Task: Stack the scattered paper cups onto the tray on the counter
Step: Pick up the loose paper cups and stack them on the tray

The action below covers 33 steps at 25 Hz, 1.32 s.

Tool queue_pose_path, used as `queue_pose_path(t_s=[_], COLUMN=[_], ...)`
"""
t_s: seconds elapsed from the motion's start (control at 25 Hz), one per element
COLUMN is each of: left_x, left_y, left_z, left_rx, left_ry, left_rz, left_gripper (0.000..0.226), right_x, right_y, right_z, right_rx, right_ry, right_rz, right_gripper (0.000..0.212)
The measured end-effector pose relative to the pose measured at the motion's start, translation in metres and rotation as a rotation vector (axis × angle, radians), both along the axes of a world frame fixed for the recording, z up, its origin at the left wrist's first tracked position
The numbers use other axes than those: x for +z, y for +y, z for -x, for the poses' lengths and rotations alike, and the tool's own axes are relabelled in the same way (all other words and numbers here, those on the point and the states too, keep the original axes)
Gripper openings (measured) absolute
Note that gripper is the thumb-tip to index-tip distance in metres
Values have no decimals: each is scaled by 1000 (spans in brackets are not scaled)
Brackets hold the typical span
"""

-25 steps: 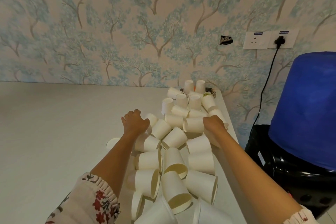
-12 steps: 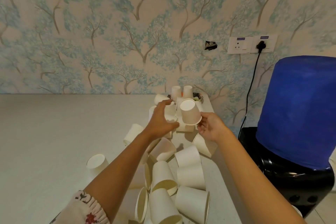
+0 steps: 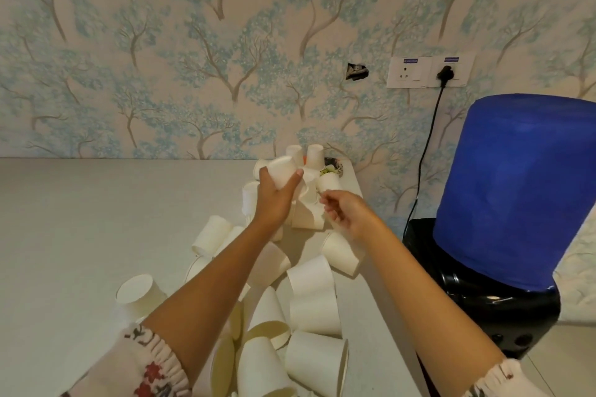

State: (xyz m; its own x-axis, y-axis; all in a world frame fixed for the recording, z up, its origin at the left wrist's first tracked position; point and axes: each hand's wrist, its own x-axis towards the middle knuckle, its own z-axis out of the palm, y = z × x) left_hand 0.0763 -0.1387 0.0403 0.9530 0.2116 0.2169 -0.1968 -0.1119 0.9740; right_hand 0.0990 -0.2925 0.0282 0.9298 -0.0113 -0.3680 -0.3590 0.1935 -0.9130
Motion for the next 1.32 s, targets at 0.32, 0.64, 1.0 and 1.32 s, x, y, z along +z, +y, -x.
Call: queue_pose_path(t_s=[0.32, 0.64, 1.0, 1.32], left_x=[9, -7, 8, 22], left_y=[4, 8, 12, 28], left_z=[-52, -119, -189, -206], left_rx=[135, 274, 283, 264], left_ry=[71, 96, 40, 75], left_rz=[28, 120, 147, 135], left_gripper=[60, 58, 62, 67], right_x=[-5, -46, -4, 20], right_y=[-43, -30, -67, -30], right_z=[-94, -157, -226, -288], right_rx=[-194, 285, 175, 10], right_ry=[-260, -203, -126, -462], right_rz=[527, 1154, 1060, 1177], right_gripper=[22, 114, 99, 79])
